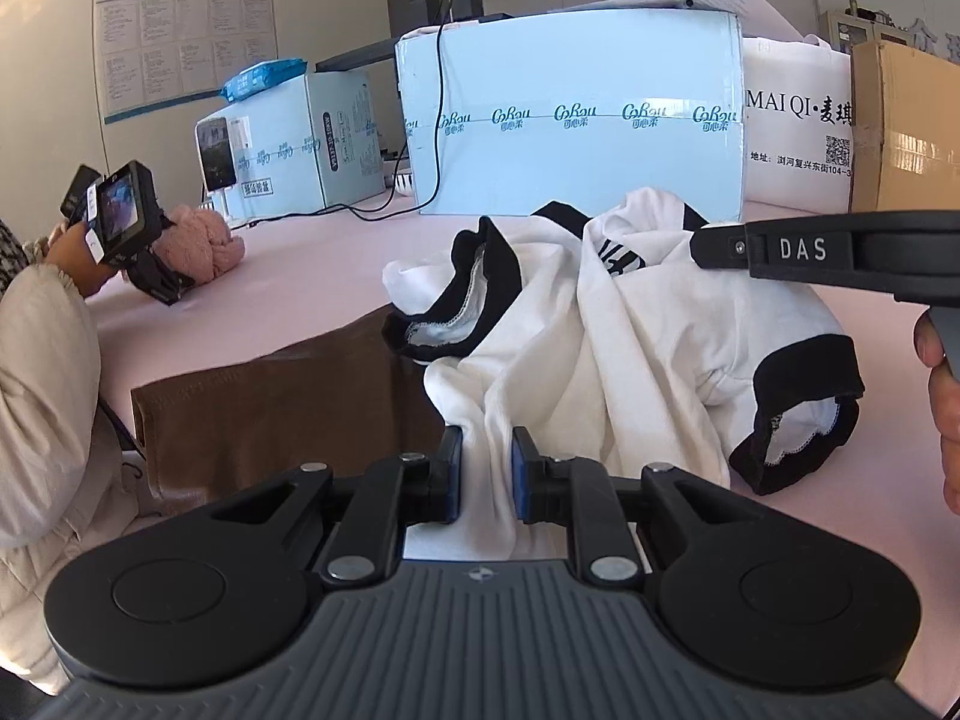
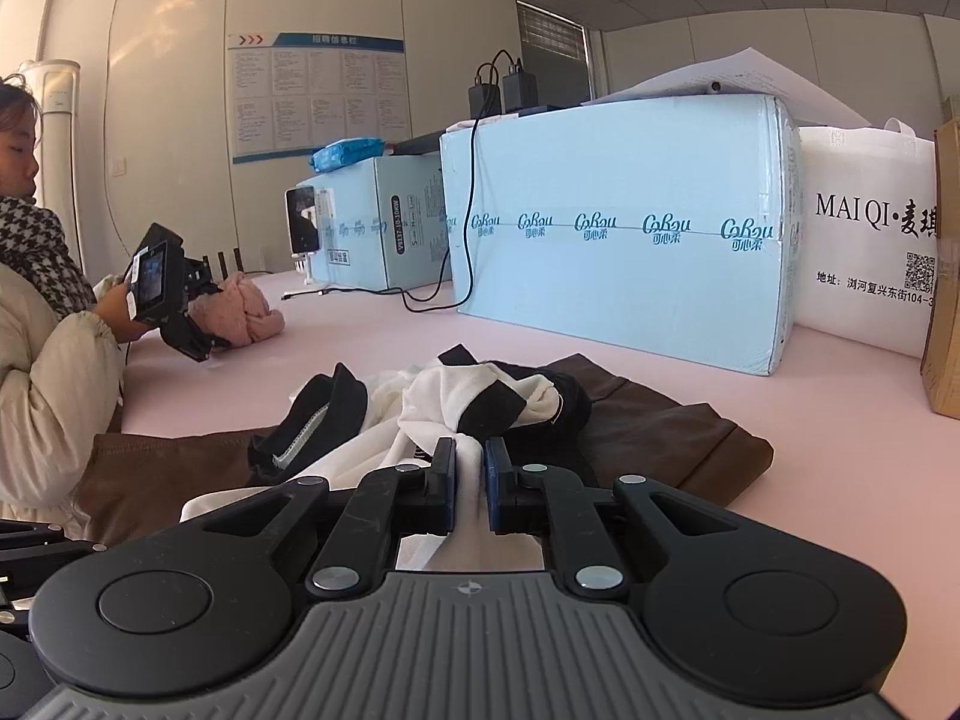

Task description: Fold clothes

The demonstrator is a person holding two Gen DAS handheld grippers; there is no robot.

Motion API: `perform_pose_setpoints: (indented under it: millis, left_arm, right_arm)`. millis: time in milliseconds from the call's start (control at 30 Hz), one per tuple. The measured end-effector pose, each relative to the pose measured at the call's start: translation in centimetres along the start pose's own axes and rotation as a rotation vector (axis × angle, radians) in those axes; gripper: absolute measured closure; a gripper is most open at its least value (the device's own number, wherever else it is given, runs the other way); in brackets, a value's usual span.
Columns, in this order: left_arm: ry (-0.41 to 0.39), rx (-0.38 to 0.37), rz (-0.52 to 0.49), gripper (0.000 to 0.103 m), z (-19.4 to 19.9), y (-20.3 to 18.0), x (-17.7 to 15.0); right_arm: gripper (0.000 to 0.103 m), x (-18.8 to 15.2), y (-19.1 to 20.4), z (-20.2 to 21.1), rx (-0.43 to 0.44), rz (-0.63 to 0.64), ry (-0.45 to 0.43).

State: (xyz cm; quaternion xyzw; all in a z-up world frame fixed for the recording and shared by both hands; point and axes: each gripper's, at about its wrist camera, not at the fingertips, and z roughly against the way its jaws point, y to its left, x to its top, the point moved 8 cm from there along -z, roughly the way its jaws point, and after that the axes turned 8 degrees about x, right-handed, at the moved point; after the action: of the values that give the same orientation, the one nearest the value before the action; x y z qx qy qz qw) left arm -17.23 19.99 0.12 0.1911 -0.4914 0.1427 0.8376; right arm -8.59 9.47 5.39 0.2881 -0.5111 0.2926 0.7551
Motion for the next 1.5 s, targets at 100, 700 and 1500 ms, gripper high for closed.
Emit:
perform_pose_setpoints:
  millis: [100,700,1500]
  left_arm:
    - [-0.028,-0.02,-0.019,0.089,0.3,-0.6,1.3]
    - [-0.246,-0.405,-0.222,0.089,5.3,-15.5,8.0]
    - [-0.269,-0.787,-0.466,0.084,12.9,-34.7,3.5]
  right_arm:
    - [0.095,1.0,-0.7,1.5,-0.023,-0.019,-0.032]
    - [0.095,4.1,-10.7,16.7,-0.406,-0.129,-0.25]
    - [0.095,-7.9,-19.0,36.2,-0.893,-0.317,-0.215]
